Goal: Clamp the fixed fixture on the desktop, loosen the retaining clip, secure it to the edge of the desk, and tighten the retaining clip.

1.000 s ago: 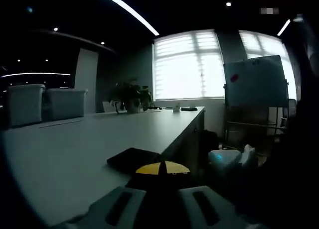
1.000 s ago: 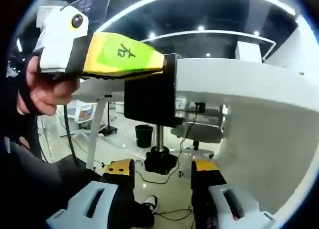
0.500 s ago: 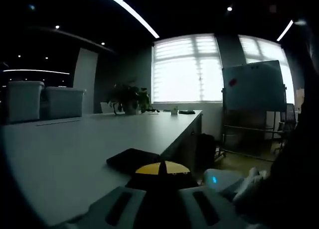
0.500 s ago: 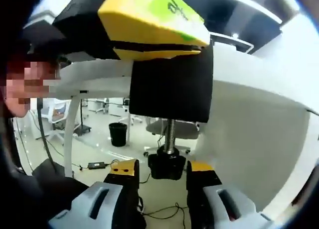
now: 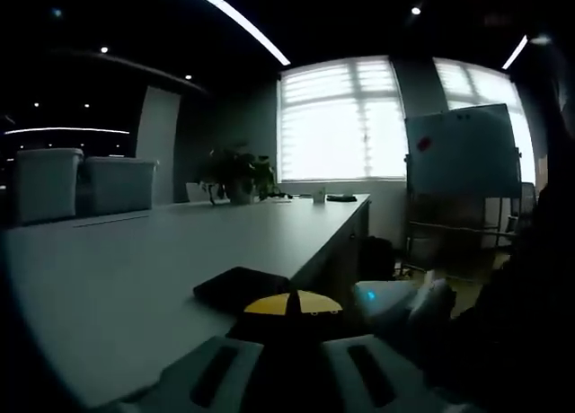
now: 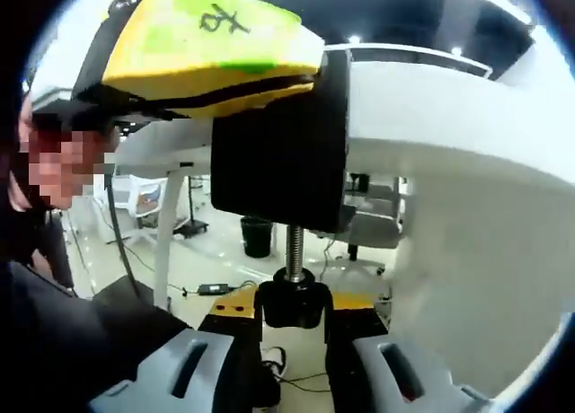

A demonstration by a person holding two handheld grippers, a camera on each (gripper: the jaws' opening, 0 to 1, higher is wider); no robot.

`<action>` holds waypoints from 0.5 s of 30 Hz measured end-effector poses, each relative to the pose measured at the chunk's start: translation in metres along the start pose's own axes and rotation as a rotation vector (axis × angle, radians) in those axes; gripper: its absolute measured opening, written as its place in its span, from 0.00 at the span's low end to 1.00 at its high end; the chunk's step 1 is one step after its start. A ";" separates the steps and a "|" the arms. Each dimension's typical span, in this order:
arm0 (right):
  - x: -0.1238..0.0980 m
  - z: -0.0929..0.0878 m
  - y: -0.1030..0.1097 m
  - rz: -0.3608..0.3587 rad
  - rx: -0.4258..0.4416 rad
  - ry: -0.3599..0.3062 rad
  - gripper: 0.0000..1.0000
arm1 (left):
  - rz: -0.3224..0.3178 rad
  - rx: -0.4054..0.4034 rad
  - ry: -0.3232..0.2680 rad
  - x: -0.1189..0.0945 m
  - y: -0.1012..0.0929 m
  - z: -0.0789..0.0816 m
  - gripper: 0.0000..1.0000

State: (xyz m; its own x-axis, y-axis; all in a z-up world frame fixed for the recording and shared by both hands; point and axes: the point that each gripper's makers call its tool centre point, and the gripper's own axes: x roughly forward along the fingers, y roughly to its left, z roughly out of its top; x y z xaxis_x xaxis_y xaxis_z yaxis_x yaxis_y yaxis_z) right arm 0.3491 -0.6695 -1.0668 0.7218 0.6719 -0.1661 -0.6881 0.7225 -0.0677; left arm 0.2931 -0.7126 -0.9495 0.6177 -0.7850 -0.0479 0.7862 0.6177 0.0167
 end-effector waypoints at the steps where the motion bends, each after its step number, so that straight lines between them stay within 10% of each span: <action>1: 0.000 0.000 0.001 0.050 0.001 -0.002 0.25 | 0.000 -0.002 -0.002 0.000 0.001 0.000 0.01; 6: -0.001 0.002 0.007 0.288 0.018 -0.020 0.24 | 0.005 -0.008 0.000 0.002 0.002 -0.003 0.01; 15: 0.001 0.005 0.007 0.432 -0.107 -0.057 0.25 | 0.012 -0.009 0.013 0.002 0.002 -0.005 0.01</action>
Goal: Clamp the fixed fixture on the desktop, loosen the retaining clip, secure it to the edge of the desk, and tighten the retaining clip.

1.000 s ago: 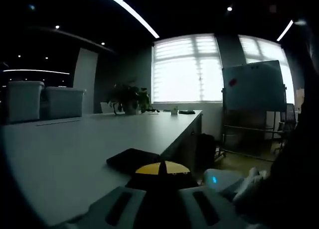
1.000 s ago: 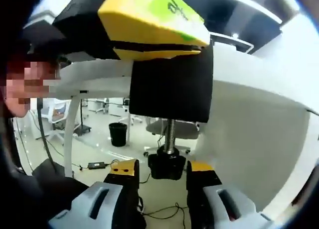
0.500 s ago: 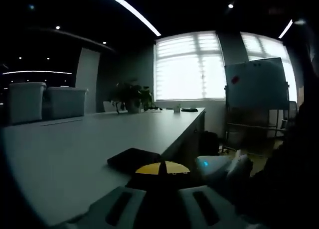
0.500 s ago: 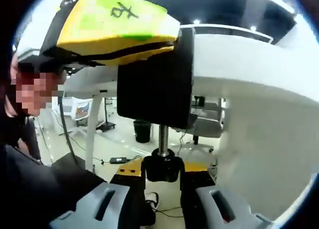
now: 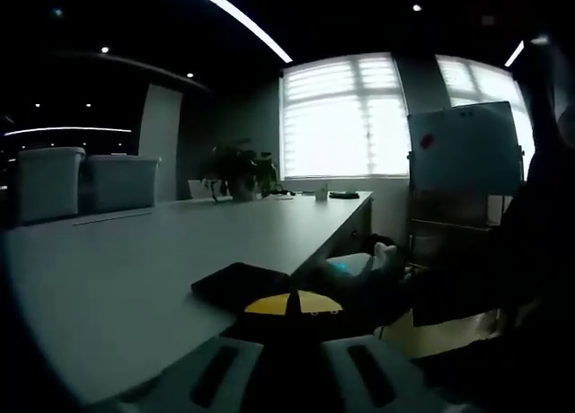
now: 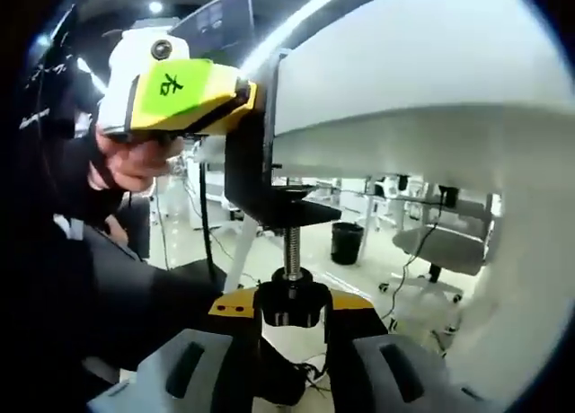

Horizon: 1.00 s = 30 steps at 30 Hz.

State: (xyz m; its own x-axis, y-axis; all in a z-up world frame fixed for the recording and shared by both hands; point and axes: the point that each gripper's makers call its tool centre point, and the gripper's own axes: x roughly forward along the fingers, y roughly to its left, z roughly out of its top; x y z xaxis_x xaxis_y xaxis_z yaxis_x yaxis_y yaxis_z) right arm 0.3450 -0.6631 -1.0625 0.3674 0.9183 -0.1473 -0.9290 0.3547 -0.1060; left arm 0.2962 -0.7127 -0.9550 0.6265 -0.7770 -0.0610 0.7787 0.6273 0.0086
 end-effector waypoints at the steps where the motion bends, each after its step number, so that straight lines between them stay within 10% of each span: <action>1: 0.000 0.000 0.002 0.001 0.005 0.001 0.25 | -0.001 0.000 0.000 0.000 0.000 0.000 0.01; 5: 0.000 -0.001 0.001 -0.053 0.032 -0.008 0.26 | -0.008 0.007 -0.005 0.000 0.000 -0.001 0.01; 11: -0.018 -0.007 -0.004 -0.334 0.014 0.031 0.29 | -0.011 0.012 -0.007 0.000 -0.001 -0.001 0.01; 19: -0.026 -0.010 0.000 -0.506 -0.053 0.107 0.03 | -0.027 0.009 -0.023 -0.001 -0.001 -0.001 0.01; 27: -0.040 -0.014 -0.006 -0.668 0.035 0.110 0.20 | -0.039 0.003 -0.028 -0.003 -0.003 0.001 0.01; 30: -0.035 0.003 -0.001 -0.685 0.016 0.014 0.37 | -0.042 0.001 -0.030 -0.003 -0.004 0.001 0.01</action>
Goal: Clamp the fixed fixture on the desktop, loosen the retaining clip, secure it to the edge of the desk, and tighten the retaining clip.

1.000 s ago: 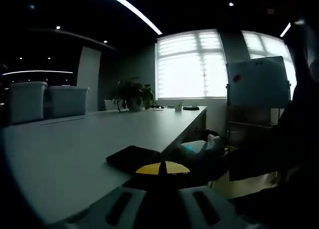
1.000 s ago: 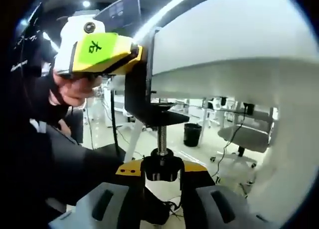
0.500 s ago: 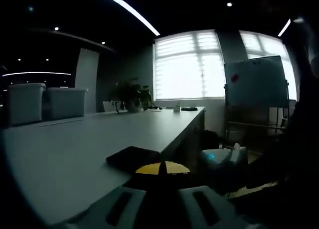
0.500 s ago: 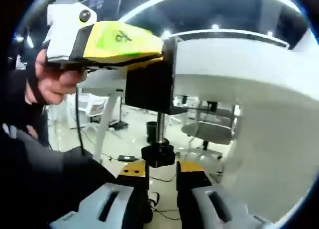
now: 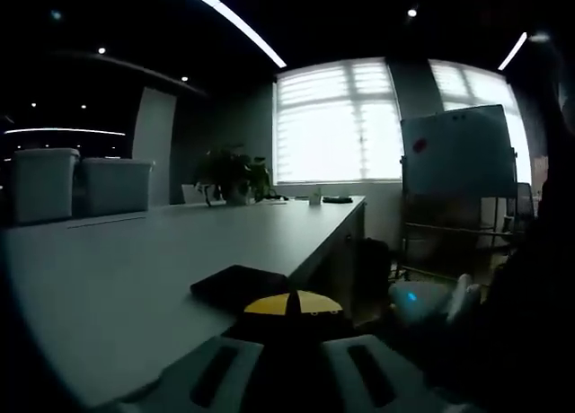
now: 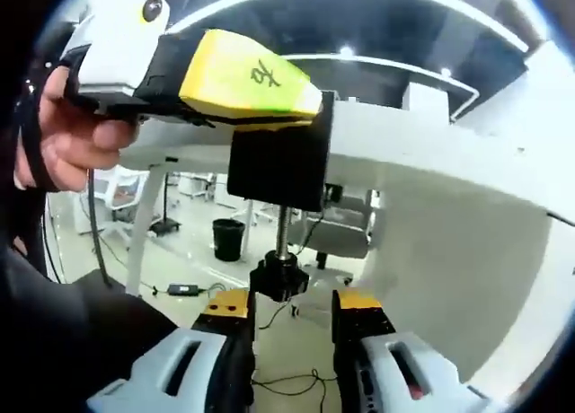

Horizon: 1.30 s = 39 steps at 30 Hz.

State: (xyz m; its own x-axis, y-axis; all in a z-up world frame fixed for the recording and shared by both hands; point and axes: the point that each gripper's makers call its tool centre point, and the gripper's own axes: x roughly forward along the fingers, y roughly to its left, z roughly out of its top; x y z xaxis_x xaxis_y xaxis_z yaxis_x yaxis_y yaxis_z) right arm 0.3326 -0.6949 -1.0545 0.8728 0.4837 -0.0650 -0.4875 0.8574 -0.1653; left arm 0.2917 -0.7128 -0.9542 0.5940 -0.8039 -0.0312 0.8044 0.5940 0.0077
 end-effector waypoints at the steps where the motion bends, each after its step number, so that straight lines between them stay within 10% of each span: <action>1: 0.000 0.001 0.003 -0.002 0.000 -0.001 0.37 | 0.000 -0.002 0.001 0.000 0.000 0.000 0.01; 28: 0.014 0.003 0.002 -0.080 -0.006 0.008 0.26 | 0.000 -0.002 0.008 0.001 0.001 0.002 0.01; 39: 0.016 0.003 0.014 0.350 0.033 -0.004 0.25 | 0.005 0.003 0.009 0.002 0.002 0.000 0.01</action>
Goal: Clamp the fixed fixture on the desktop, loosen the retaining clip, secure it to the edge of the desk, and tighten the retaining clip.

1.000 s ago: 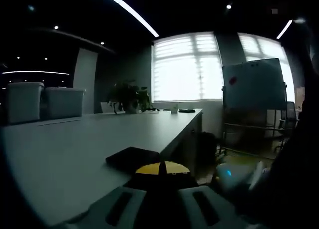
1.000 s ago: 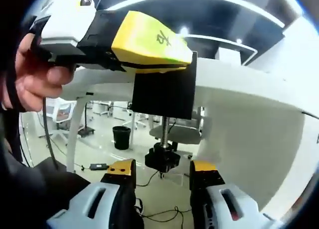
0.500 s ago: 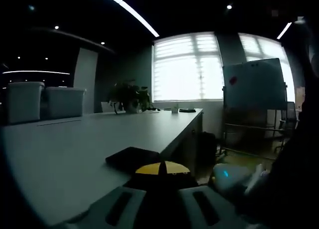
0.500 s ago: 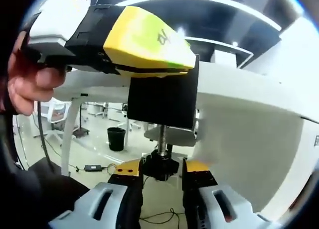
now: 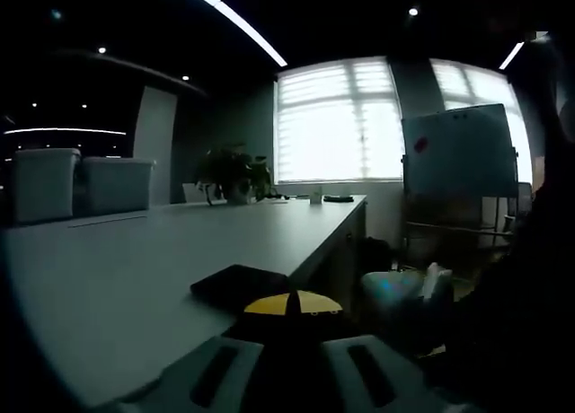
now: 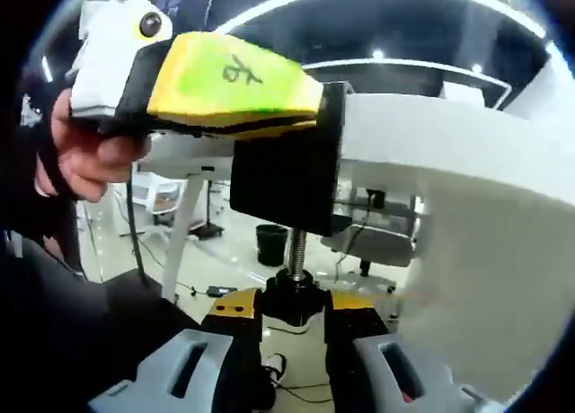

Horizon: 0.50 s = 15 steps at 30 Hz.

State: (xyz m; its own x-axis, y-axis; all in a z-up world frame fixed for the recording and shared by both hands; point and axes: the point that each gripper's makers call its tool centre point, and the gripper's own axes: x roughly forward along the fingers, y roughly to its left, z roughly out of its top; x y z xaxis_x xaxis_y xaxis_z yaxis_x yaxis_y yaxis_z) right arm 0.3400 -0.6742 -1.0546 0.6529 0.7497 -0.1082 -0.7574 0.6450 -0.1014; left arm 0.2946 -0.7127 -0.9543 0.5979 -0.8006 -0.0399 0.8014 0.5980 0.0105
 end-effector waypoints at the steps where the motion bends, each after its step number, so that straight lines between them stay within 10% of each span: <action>1: 0.000 -0.001 0.000 0.038 0.016 -0.001 0.25 | 0.001 0.000 0.000 0.000 0.000 0.000 0.01; 10: 0.000 -0.001 0.009 0.294 0.044 0.003 0.25 | 0.010 0.002 0.016 0.001 0.000 -0.002 0.01; 15: 0.001 -0.001 0.011 0.312 0.041 0.008 0.25 | 0.012 0.016 0.023 0.001 0.000 -0.003 0.01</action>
State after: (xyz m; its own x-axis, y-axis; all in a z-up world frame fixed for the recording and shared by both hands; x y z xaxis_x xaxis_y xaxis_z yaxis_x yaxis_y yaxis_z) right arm 0.3320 -0.6664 -1.0573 0.3892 0.9112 -0.1352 -0.9206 0.3899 -0.0220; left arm 0.2950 -0.7133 -0.9570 0.6072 -0.7921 -0.0629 0.7944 0.6068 0.0272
